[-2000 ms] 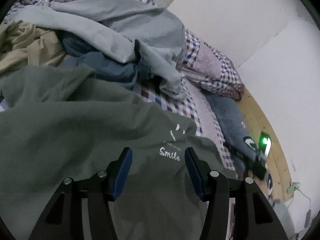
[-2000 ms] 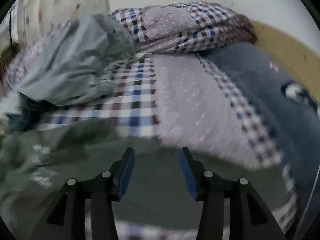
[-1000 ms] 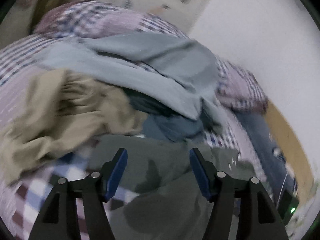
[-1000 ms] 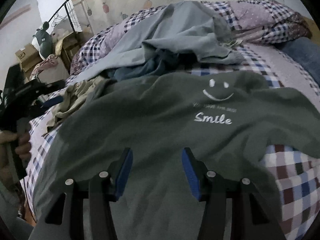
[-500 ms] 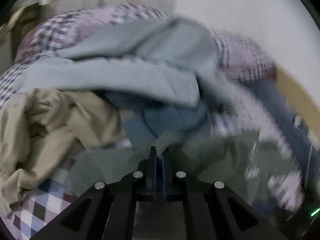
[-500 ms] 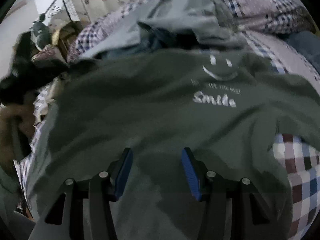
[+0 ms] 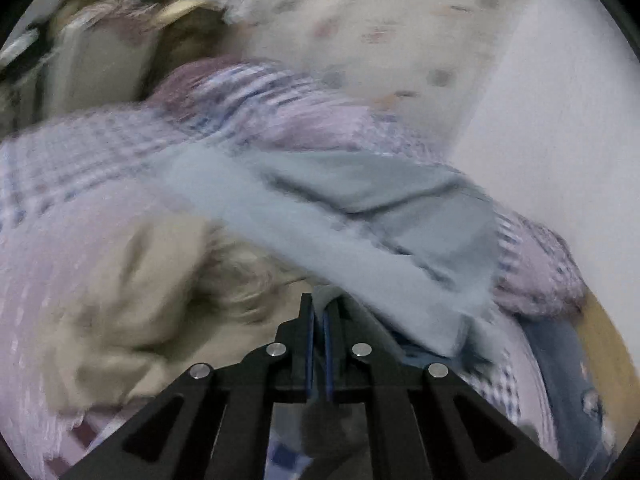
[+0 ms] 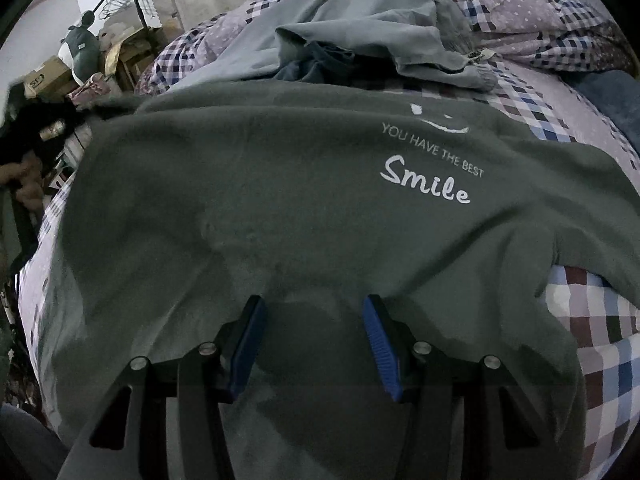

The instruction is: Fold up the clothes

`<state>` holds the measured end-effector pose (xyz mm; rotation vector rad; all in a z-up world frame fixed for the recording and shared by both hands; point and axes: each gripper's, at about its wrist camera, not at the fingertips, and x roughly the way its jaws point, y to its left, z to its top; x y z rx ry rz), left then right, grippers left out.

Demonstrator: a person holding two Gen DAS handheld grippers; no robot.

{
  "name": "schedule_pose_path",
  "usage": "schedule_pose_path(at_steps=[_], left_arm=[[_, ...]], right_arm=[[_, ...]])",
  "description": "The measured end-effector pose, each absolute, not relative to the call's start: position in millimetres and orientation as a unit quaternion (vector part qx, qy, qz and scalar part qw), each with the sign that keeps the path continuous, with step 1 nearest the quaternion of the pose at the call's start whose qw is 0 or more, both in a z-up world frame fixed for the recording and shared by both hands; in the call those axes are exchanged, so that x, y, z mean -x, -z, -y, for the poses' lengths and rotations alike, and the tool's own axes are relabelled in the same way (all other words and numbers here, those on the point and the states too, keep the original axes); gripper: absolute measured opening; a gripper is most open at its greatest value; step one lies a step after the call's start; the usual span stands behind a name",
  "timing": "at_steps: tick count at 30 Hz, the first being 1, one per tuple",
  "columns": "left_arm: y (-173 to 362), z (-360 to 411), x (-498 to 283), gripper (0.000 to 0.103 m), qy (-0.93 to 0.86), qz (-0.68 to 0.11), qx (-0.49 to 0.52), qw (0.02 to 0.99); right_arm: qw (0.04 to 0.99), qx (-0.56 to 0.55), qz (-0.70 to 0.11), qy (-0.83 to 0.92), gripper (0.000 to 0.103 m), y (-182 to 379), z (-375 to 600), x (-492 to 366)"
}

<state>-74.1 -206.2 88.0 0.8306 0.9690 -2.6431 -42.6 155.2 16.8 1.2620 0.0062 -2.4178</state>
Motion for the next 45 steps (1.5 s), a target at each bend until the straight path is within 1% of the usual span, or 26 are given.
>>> schedule_pose_path(at_steps=[2,3,6,7,9,10,11,13,15,19,22,24,25,26,27,28,29,30,31,34,37,39,40,42,45], left_arm=[[-66.5,221.1,76.1,0.003,0.866,-0.365,-0.320,0.120],[-62.5,222.5,78.7,0.003,0.862,-0.362,-0.334,0.118],[-80.6,206.5,85.6,0.004,0.890,-0.285,-0.342,0.101],[-90.7,198.5,86.0,0.008,0.903,-0.258,-0.334,0.084],[-108.1,184.4,86.0,0.035,0.922,-0.214,-0.318,0.053],[-114.4,180.1,86.2,0.063,0.929,-0.203,-0.309,0.032],[-120.1,174.3,86.3,0.077,0.934,-0.190,-0.302,0.016],[-131.1,160.8,86.0,0.078,0.943,-0.159,-0.293,-0.010],[-139.1,144.0,96.7,0.078,0.944,-0.120,-0.306,-0.033],[-141.7,108.0,126.0,0.078,0.936,0.000,-0.345,-0.066],[-129.5,87.0,139.6,0.078,0.921,0.087,-0.370,-0.084],[-118.5,74.6,147.6,0.074,0.907,0.141,-0.387,-0.092],[-111.1,73.2,151.1,0.067,0.899,0.158,-0.399,-0.088],[-103.8,73.5,154.4,0.056,0.891,0.171,-0.411,-0.082],[-96.5,73.9,157.7,0.049,0.884,0.184,-0.423,-0.076],[-89.9,75.3,160.3,0.035,0.879,0.190,-0.432,-0.071],[-83.8,77.3,162.5,0.023,0.875,0.193,-0.440,-0.065],[-77.6,79.2,164.7,0.016,0.871,0.195,-0.447,-0.060],[-77.8,82.3,163.8,0.002,0.875,0.187,-0.443,-0.056],[-92.7,97.6,156.6,0.000,0.905,0.136,-0.403,-0.035],[-132.4,139.2,143.9,0.000,0.946,0.022,-0.324,0.015],[-151.0,177.0,133.3,0.000,0.954,-0.065,-0.291,0.024],[-153.2,187.8,131.8,0.000,0.952,-0.087,-0.292,0.014],[-147.7,190.8,132.2,0.000,0.944,-0.082,-0.316,-0.036],[-140.0,167.2,133.0,0.000,0.936,-0.025,-0.344,-0.067]], right_arm=[[0.207,-0.452,-0.004,0.868,0.054,-16.7,-155.6,43.2],[0.207,-0.452,-0.005,0.868,0.054,-16.5,-155.7,43.3],[0.206,-0.451,-0.009,0.868,0.054,-16.4,-155.6,43.2],[0.206,-0.452,-0.010,0.868,0.055,-16.6,-155.4,43.7],[0.206,-0.452,-0.011,0.868,0.055,-16.9,-155.2,45.0],[0.205,-0.452,-0.012,0.868,0.055,-16.8,-154.7,45.7],[0.205,-0.452,-0.012,0.868,0.055,-16.8,-153.9,46.3],[0.203,-0.452,-0.012,0.868,0.055,-16.6,-152.3,47.5],[0.202,-0.452,-0.012,0.868,0.055,-16.5,-150.8,48.6],[0.203,-0.453,-0.011,0.868,0.055,-15.2,-147.6,51.2],[0.205,-0.455,-0.005,0.866,0.055,-15.5,-149.5,53.0],[0.206,-0.457,-0.002,0.865,0.055,-16.4,-151.1,53.6],[0.207,-0.458,-0.001,0.865,0.055,-16.9,-151.7,53.6],[0.207,-0.458,0.000,0.864,0.055,-17.5,-152.7,53.6],[0.207,-0.459,0.001,0.864,0.055,-17.9,-153.7,53.8],[0.206,-0.459,0.002,0.864,0.055,-18.2,-154.5,54.2],[0.205,-0.460,0.003,0.864,0.055,-18.6,-155.4,54.6],[0.205,-0.460,0.005,0.864,0.055,-19.0,-156.2,55.0],[0.204,-0.460,0.006,0.864,0.055,-19.2,-156.8,55.4],[0.203,-0.462,0.006,0.864,0.055,-19.1,-157.9,56.4],[0.202,-0.462,0.002,0.864,0.055,-18.0,-158.6,56.0],[0.201,-0.462,0.001,0.864,0.054,-18.0,-159.6,55.5],[0.201,-0.462,0.001,0.864,0.054,-18.1,-160.2,55.3],[0.200,-0.462,0.000,0.864,0.054,-17.8,-161.2,55.0],[0.198,-0.462,-0.001,0.864,0.055,-18.0,-161.1,55.2]])
